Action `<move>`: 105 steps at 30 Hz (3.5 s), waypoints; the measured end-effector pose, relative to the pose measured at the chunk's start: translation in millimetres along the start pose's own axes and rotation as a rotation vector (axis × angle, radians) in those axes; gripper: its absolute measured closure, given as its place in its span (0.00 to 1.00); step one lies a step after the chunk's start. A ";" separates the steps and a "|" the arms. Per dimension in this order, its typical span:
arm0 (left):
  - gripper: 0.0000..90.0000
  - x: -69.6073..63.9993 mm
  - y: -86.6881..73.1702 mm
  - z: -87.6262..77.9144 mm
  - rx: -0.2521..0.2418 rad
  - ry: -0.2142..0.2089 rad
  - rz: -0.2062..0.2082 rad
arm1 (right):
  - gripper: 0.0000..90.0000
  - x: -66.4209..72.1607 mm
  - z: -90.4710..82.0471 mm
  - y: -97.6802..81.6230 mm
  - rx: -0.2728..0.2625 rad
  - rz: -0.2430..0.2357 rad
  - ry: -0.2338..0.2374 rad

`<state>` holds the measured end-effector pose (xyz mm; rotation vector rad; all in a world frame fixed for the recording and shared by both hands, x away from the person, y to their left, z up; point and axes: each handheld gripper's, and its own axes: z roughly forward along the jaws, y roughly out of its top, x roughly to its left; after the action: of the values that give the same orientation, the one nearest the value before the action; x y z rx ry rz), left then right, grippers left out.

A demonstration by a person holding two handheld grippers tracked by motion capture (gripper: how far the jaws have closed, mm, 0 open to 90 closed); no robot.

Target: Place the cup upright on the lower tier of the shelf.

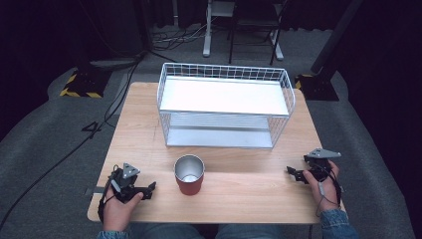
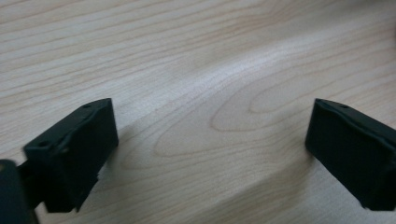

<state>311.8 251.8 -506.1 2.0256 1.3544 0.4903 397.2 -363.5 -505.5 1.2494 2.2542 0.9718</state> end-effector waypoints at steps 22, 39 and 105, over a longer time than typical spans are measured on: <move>0.18 -33.2 -6.6 -45.2 -0.269 -0.038 0.002 | 0.09 0.3 0.1 0.0 -0.001 -0.010 0.009; 0.17 -74.3 -14.3 -71.6 -0.402 -0.155 0.017 | 0.09 1.5 0.0 0.0 0.000 -0.006 0.006; 0.17 -136.5 15.0 11.2 -0.274 -0.118 0.025 | 0.09 4.1 -0.5 -0.5 -0.003 -0.010 0.003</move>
<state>274.6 119.4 -497.8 1.8191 1.1270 0.5272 394.4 -360.4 -505.6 1.2351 2.2578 0.9736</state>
